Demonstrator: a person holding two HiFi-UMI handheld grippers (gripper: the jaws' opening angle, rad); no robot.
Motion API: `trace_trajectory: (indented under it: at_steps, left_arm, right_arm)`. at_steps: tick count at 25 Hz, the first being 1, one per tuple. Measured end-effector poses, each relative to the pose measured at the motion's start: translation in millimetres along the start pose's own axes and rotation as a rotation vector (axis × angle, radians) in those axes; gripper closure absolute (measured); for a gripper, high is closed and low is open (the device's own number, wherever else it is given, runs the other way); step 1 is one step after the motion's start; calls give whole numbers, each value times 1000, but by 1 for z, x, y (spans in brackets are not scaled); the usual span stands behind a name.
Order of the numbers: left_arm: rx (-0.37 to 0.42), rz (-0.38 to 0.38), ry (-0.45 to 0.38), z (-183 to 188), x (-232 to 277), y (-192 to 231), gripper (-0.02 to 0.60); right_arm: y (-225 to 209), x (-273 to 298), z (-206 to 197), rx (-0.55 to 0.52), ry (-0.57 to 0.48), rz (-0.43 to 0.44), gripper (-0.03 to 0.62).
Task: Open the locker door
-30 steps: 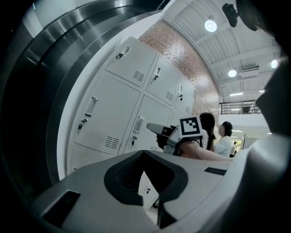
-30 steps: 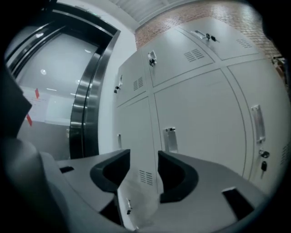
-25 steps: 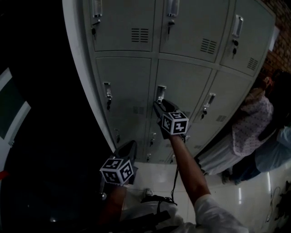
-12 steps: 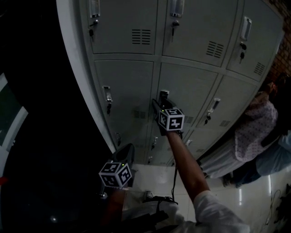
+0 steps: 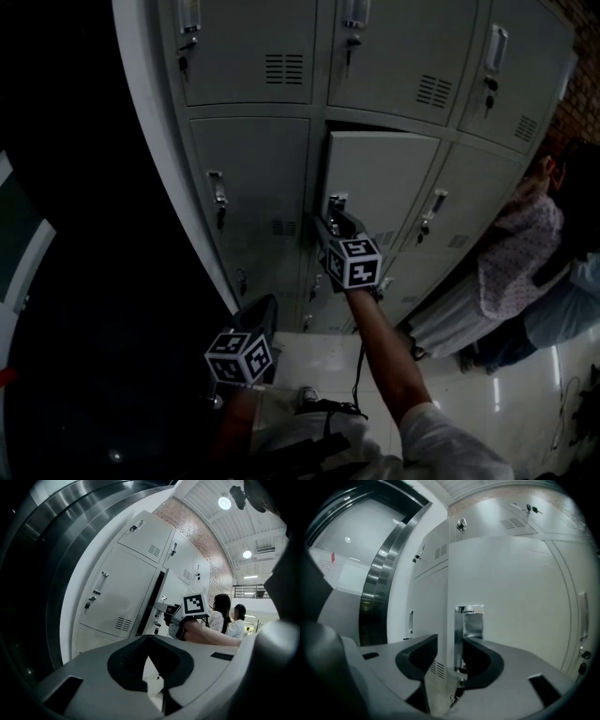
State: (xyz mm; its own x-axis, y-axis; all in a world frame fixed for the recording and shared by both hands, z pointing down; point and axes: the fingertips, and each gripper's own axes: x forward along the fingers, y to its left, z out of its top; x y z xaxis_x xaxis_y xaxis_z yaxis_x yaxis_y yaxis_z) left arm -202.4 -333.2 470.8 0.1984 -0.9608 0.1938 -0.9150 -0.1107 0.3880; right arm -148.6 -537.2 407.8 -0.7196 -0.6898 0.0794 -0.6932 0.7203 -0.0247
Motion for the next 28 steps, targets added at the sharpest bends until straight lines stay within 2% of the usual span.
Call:
trace_trajectory:
  at_steps: [5, 8, 10, 15, 18, 28]
  left_arm:
    - [15, -49, 30, -9, 0, -18, 588]
    - [24, -78, 39, -14, 1, -28, 588]
    - [30, -93, 46, -17, 3, -33, 588]
    - [42, -113, 58, -18, 3, -40, 588]
    - [42, -128, 60, -17, 5, -43, 589]
    - [51, -216, 98, -34, 14, -78, 588]
  right_arm:
    - [7, -38, -1, -47, -6, -18, 425]
    - [4, -50, -3, -101, 3, -54, 465]
    - [3, -53, -4, -121, 16, -69, 465]
    - [2, -67, -7, -103, 49, -96, 463]
    - [1, -85, -7, -92, 40, -104, 444]
    - [-13, -165, -11, -72, 6, -168, 442]
